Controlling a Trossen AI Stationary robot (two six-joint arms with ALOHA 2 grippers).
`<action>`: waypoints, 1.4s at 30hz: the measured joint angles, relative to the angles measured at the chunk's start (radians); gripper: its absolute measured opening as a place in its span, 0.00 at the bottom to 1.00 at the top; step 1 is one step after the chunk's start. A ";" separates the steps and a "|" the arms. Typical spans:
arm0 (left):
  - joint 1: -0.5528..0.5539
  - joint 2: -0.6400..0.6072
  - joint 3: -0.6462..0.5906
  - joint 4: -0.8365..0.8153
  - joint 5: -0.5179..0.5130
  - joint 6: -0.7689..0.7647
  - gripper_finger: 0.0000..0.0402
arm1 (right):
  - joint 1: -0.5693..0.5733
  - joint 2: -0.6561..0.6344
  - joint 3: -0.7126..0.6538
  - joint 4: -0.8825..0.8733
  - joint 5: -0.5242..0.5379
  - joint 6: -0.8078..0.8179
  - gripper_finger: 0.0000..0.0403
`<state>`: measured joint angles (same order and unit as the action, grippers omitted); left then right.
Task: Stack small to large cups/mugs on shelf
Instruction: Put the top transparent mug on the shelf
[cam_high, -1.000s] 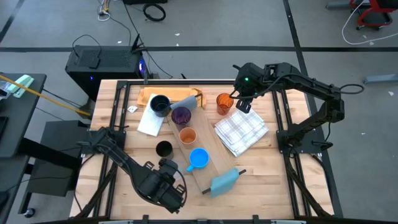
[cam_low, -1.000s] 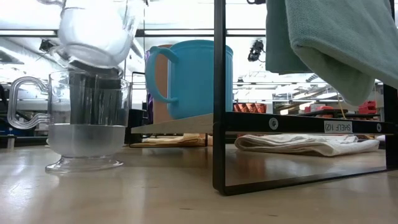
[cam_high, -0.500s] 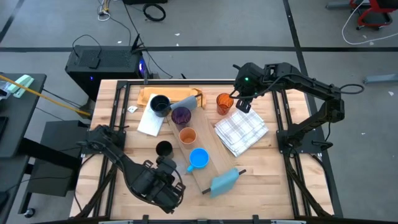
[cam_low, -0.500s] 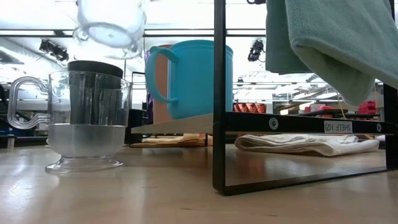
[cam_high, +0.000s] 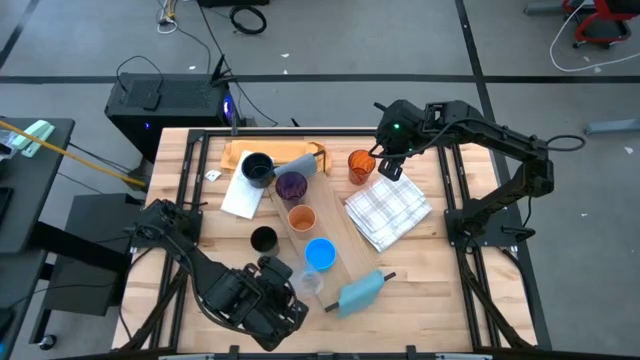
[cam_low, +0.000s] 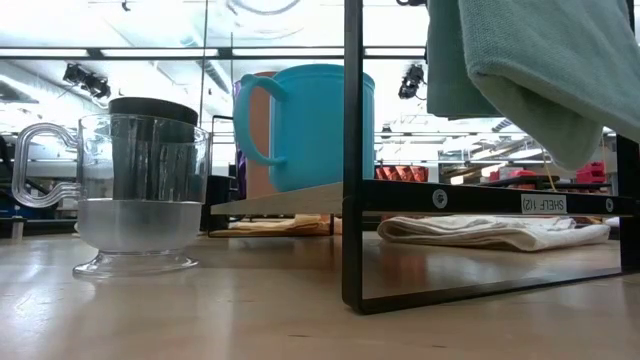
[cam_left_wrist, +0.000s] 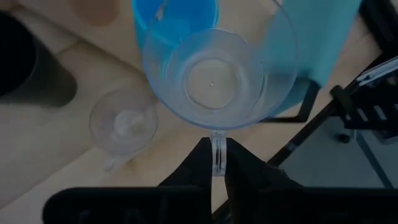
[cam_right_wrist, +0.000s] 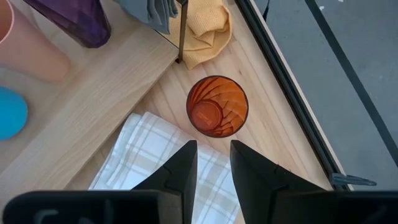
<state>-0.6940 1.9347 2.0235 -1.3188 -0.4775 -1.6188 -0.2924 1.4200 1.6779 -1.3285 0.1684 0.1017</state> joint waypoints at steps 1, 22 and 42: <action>0.001 0.000 0.000 0.009 -0.009 0.005 0.07 | 0.000 0.000 0.000 0.000 0.000 0.000 0.25; 0.070 0.064 0.000 0.153 -0.005 0.147 0.10 | 0.000 0.001 0.000 0.001 0.000 0.000 0.25; 0.098 0.129 -0.002 0.253 0.030 0.244 0.07 | 0.000 0.001 0.000 0.001 0.000 -0.008 0.25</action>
<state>-0.5964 2.0634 2.0212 -1.0659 -0.4477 -1.3748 -0.2924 1.4208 1.6779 -1.3273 0.1684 0.0933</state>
